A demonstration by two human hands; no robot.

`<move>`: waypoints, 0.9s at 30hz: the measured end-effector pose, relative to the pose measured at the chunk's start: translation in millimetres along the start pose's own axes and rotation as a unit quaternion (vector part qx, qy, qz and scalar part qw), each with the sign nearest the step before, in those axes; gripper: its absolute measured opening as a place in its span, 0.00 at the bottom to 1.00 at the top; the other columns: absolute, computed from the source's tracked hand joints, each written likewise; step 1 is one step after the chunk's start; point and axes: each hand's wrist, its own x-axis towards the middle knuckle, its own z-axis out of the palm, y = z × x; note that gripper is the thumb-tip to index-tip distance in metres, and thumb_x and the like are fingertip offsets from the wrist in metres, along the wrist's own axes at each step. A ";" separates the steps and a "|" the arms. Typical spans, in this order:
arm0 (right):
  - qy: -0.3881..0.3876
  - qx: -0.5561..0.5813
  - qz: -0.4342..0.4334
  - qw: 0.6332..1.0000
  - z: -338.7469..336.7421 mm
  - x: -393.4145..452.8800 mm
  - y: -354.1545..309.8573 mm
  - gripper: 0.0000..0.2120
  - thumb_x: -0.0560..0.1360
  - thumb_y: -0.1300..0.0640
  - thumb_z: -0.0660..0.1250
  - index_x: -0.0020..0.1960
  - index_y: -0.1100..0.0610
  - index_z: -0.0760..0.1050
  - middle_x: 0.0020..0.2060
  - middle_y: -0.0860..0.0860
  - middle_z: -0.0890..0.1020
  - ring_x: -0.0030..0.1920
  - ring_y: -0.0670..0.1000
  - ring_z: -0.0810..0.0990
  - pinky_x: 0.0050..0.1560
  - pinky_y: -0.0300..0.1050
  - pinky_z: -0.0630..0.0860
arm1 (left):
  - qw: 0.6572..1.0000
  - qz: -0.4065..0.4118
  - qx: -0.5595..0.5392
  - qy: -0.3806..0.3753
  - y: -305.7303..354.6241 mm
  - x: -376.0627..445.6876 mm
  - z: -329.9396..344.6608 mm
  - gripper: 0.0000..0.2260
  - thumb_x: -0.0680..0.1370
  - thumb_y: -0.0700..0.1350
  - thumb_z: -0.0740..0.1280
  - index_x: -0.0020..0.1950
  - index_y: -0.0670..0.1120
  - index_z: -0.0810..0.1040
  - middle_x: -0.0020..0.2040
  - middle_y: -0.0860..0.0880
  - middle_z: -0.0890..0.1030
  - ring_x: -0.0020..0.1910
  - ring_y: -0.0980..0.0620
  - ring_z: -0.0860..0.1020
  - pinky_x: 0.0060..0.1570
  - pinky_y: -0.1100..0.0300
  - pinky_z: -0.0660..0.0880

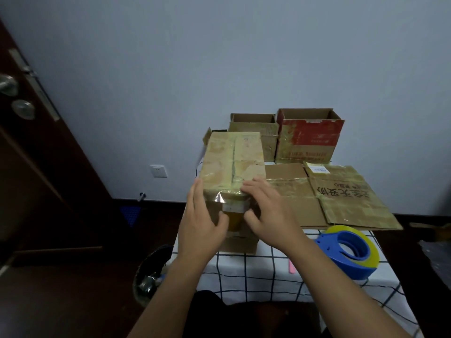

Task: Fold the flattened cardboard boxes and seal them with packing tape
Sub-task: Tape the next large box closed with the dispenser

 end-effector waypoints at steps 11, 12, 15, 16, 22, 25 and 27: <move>0.000 0.024 -0.004 1.000 -0.3 1.7 4.7 0.23 0.73 0.50 0.66 0.68 0.51 0.74 0.65 0.36 0.71 0.73 0.39 0.58 0.70 0.45 0.62 | 0.974 -0.058 -0.221 0.010 -18.4 4.8 1.0 0.26 0.79 0.55 0.66 0.73 0.65 0.59 0.65 0.64 0.69 0.63 0.65 0.69 0.60 0.64 0.69; 0.005 0.030 -0.005 1.000 -0.2 2.7 4.7 0.22 0.74 0.49 0.64 0.67 0.51 0.75 0.63 0.35 0.70 0.73 0.38 0.59 0.69 0.42 0.60 | 0.976 -0.055 -0.212 0.015 -20.3 8.3 1.9 0.25 0.78 0.60 0.65 0.74 0.63 0.62 0.65 0.61 0.69 0.62 0.63 0.69 0.58 0.65 0.69; 0.038 0.059 -0.002 0.998 4.3 6.4 7.8 0.17 0.77 0.50 0.62 0.63 0.53 0.79 0.61 0.38 0.75 0.70 0.40 0.65 0.69 0.41 0.61 | 0.982 -0.039 -0.181 0.037 -24.9 20.7 3.9 0.22 0.74 0.63 0.63 0.67 0.58 0.74 0.58 0.55 0.70 0.54 0.60 0.73 0.46 0.77 0.69; 0.046 0.065 -0.001 0.997 6.2 7.5 9.6 0.15 0.78 0.52 0.62 0.62 0.53 0.80 0.60 0.40 0.78 0.69 0.41 0.67 0.69 0.42 0.63 | 0.981 -0.037 -0.184 0.047 -25.3 24.2 4.6 0.20 0.74 0.62 0.64 0.63 0.58 0.76 0.55 0.55 0.70 0.52 0.59 0.74 0.43 0.77 0.69; 0.067 0.020 -0.018 0.997 12.4 10.9 10.7 0.10 0.77 0.61 0.68 0.58 0.55 0.81 0.57 0.47 0.82 0.65 0.50 0.74 0.65 0.43 0.67 | 0.977 -0.030 -0.198 0.070 -31.3 29.4 10.4 0.15 0.74 0.56 0.68 0.59 0.53 0.78 0.51 0.55 0.69 0.47 0.65 0.72 0.42 0.78 0.69; 0.061 0.012 -0.025 0.998 10.9 9.8 11.7 0.10 0.77 0.59 0.70 0.58 0.55 0.80 0.57 0.47 0.82 0.64 0.50 0.74 0.64 0.44 0.68 | 0.977 -0.024 -0.209 0.046 -33.4 29.3 9.4 0.17 0.74 0.55 0.69 0.60 0.52 0.77 0.53 0.53 0.68 0.49 0.71 0.70 0.43 0.78 0.70; 0.059 0.009 -0.025 0.998 10.2 9.6 11.6 0.10 0.77 0.56 0.70 0.58 0.54 0.80 0.57 0.47 0.81 0.64 0.50 0.74 0.62 0.44 0.69 | 0.979 -0.019 -0.195 0.049 -33.1 30.2 8.9 0.16 0.74 0.51 0.71 0.61 0.50 0.77 0.54 0.52 0.68 0.50 0.71 0.70 0.43 0.78 0.69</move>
